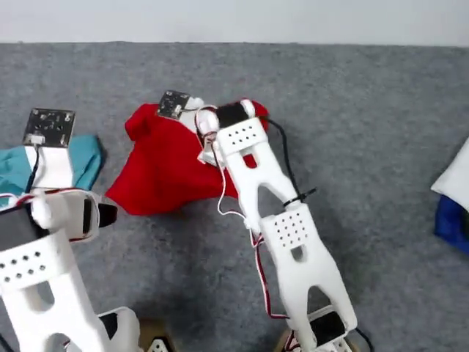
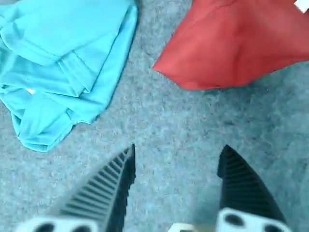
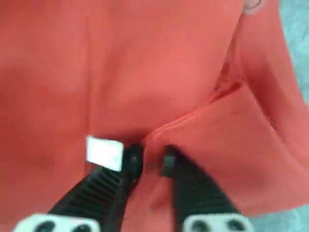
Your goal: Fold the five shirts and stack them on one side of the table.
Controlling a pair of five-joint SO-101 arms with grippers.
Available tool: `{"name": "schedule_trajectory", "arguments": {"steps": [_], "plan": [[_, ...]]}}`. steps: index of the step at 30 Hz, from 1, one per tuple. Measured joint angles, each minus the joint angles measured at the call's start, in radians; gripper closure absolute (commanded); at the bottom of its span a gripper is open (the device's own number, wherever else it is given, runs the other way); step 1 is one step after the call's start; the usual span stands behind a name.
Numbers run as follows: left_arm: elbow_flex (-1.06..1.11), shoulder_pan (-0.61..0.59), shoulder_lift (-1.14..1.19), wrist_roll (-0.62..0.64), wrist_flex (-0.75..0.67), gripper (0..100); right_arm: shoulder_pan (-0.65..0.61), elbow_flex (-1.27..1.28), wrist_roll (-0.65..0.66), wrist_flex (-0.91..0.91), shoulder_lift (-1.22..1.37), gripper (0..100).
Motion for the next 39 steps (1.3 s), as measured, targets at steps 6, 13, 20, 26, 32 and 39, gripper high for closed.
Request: {"name": "schedule_trajectory", "arguments": {"steps": [6, 13, 20, 26, 32, 39], "plan": [[0.012, -0.002, -0.008, 0.000, 0.000, 74, 0.107, -0.144, 0.000, 0.058, 0.103, 99.0], [0.127, 0.000, -0.008, 0.000, 0.000, 74, 0.272, -0.249, 0.000, 0.233, 0.103, 99.0], [0.209, 0.055, -0.008, 0.000, 0.000, 74, 0.470, -0.153, 0.003, 0.233, -0.020, 99.0], [0.212, 0.206, -0.008, 0.000, 0.000, 74, 0.618, 0.281, 0.135, 0.233, -0.242, 99.0], [0.212, 0.336, -0.008, 0.002, -0.015, 74, 0.707, 0.865, 0.330, 0.233, -0.605, 99.0], [0.218, 0.446, -0.008, 0.158, -0.141, 74, 0.667, 1.528, 0.459, 0.233, -1.131, 92.1]]}}
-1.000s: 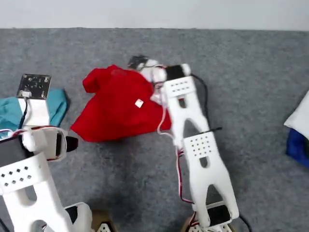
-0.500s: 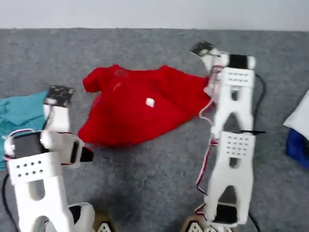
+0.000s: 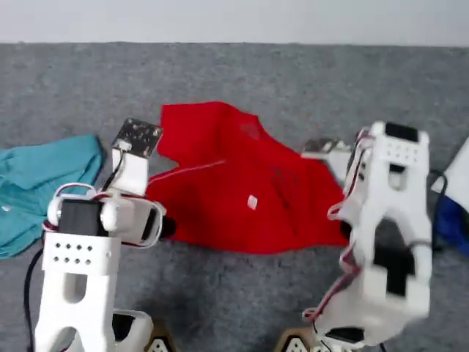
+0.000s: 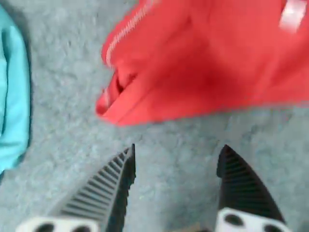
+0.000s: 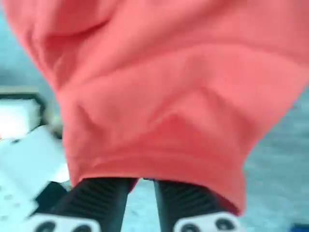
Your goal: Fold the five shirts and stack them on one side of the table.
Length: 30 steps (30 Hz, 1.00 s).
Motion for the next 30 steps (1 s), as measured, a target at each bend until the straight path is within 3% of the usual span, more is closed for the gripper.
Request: {"name": "schedule_trajectory", "arguments": {"steps": [5, 10, 14, 22, 30], "plan": [[0.000, 0.063, 0.000, 0.051, -0.023, 74, -0.034, 0.252, -0.003, 0.000, -0.328, 73.4], [0.000, 0.072, 0.000, 0.052, -0.025, 74, -0.043, 0.293, -0.012, 0.000, -0.565, 75.6], [0.000, 0.074, 0.000, 0.057, -0.021, 74, -0.066, 0.270, -0.015, -0.032, -0.606, 78.9], [0.000, 0.072, 0.000, 0.061, 0.015, 74, -0.124, 0.196, -0.196, -0.433, -0.331, 73.1], [-0.017, 0.072, 0.000, 0.100, 0.075, 74, -0.245, -0.405, -0.322, -0.281, 0.226, 76.2]]}}
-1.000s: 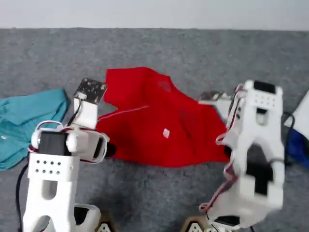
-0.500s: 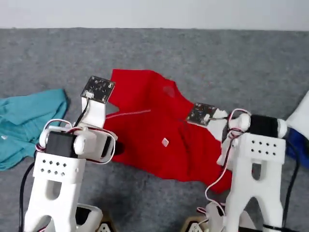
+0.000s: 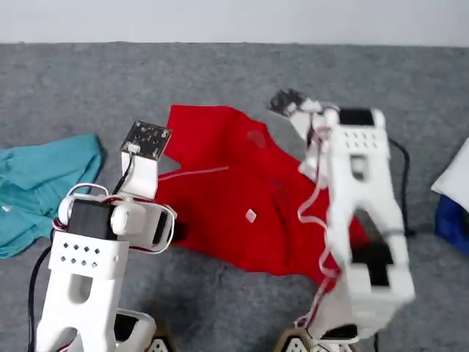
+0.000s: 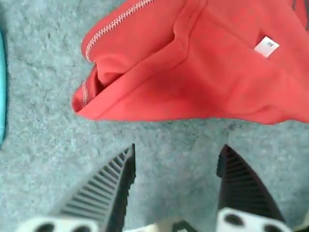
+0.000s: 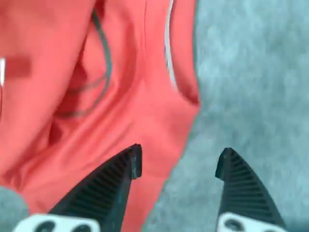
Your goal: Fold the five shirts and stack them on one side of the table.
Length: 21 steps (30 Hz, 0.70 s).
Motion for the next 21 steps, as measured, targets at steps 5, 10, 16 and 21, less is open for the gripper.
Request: {"name": "schedule_trajectory", "arguments": {"steps": [5, 10, 16, 21], "plan": [[0.000, -0.081, 0.000, 0.000, 0.009, 74, -0.055, -0.460, -0.003, 0.193, 0.430, 79.0], [0.000, -0.256, 0.000, 0.000, 0.009, 74, -0.095, -0.827, -0.005, 0.281, 0.781, 81.3], [0.000, -0.371, 0.000, -0.051, 0.009, 74, -0.084, -0.951, 0.003, 0.281, 0.873, 96.5], [0.000, -0.397, 0.000, -0.078, 0.009, 74, -0.078, -0.965, 0.008, 0.281, 0.881, 99.1]]}}
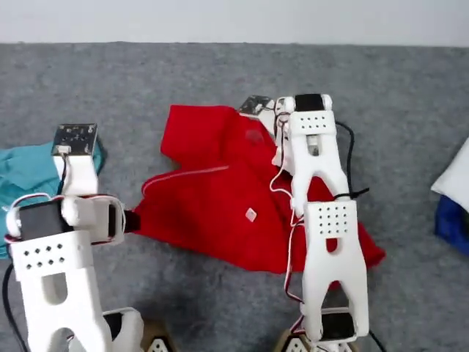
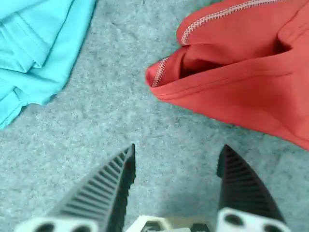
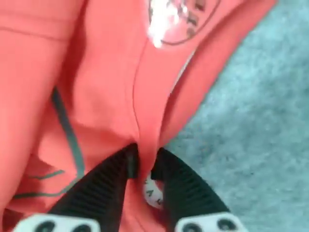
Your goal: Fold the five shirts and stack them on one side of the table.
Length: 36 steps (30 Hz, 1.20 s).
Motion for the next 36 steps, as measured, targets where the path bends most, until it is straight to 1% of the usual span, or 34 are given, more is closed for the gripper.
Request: {"name": "schedule_trajectory", "arguments": {"steps": [4, 8, 11, 15, 20, 22, 24, 26, 27, 28, 31, 34, 36], "plan": [[0.000, -0.002, 0.000, -0.002, 0.000, 74, 0.040, 0.014, 0.005, 0.000, -0.008, 99.0], [0.000, -0.002, 0.000, -0.002, 0.000, 74, 0.127, 0.015, 0.005, 0.000, -0.012, 99.0], [0.000, -0.002, 0.000, -0.002, 0.000, 74, 0.226, 0.015, 0.011, 0.000, -0.012, 99.0], [0.000, -0.002, 0.000, -0.002, 0.000, 74, 0.365, 0.015, 0.052, 0.000, -0.012, 99.0], [0.000, -0.002, 0.000, -0.002, 0.000, 74, 0.516, 0.015, 0.058, 0.000, -0.012, 98.6], [0.000, -0.002, 0.003, -0.002, -0.003, 74, 0.560, 0.015, 0.058, 0.000, -0.012, 95.7], [0.000, -0.002, 0.032, -0.002, -0.008, 74, 0.595, 0.015, 0.041, 0.000, -0.017, 86.2], [0.000, 0.000, 0.078, -0.002, -0.009, 74, 0.617, 0.017, -0.011, 0.000, -0.037, 75.2], [-0.005, 0.009, 0.104, -0.002, -0.009, 73, 0.624, 0.017, -0.043, 0.000, -0.054, 71.3], [-0.017, 0.028, 0.135, -0.002, -0.009, 73, 0.632, 0.017, -0.074, 0.000, -0.077, 69.8], [-0.100, 0.104, 0.230, 0.006, -0.009, 70, 0.629, 0.018, -0.115, 0.000, -0.189, 70.9], [-0.233, 0.216, 0.333, 0.080, -0.009, 65, 0.583, 0.068, -0.123, 0.000, -0.342, 71.0], [-0.327, 0.308, 0.414, 0.132, 0.002, 65, 0.528, 0.129, -0.124, 0.000, -0.434, 71.0]]}}
